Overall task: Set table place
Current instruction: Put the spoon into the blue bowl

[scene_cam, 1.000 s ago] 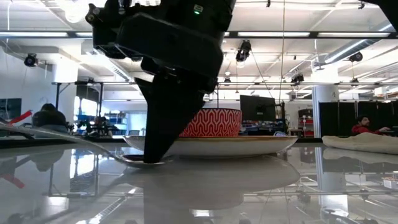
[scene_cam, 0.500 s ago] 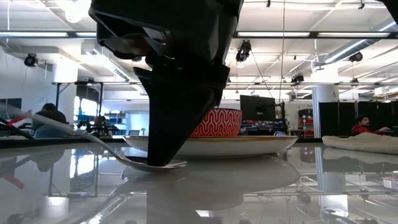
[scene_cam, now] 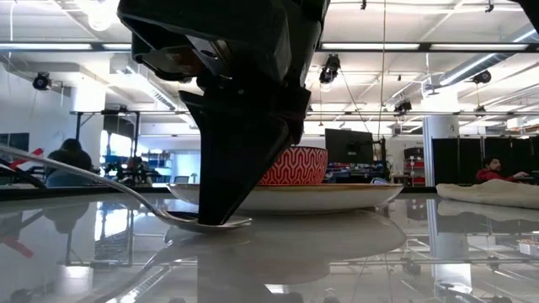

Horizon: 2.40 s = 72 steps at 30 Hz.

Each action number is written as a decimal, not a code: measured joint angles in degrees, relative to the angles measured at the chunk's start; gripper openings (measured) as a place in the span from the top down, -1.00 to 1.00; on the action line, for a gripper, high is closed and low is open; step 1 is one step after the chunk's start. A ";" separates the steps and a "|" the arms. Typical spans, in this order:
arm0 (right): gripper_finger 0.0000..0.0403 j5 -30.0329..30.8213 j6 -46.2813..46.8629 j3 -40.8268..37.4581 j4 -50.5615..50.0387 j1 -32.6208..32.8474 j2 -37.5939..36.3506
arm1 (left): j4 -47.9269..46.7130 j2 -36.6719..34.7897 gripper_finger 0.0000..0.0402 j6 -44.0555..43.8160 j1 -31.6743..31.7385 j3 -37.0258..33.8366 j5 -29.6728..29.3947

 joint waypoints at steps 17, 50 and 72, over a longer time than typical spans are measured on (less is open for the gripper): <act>0.96 -0.26 3.30 -0.02 -0.02 -0.02 -0.02 | -13.51 0.01 1.00 -14.30 6.05 -0.59 15.42; 0.96 -1.14 9.36 -0.07 0.13 -0.33 -0.04 | -7.22 -0.85 1.00 -3.00 6.39 -2.96 32.91; 0.96 -1.25 10.51 -0.07 0.22 -0.31 -0.04 | -20.49 -5.51 0.30 -10.73 9.38 -4.32 32.68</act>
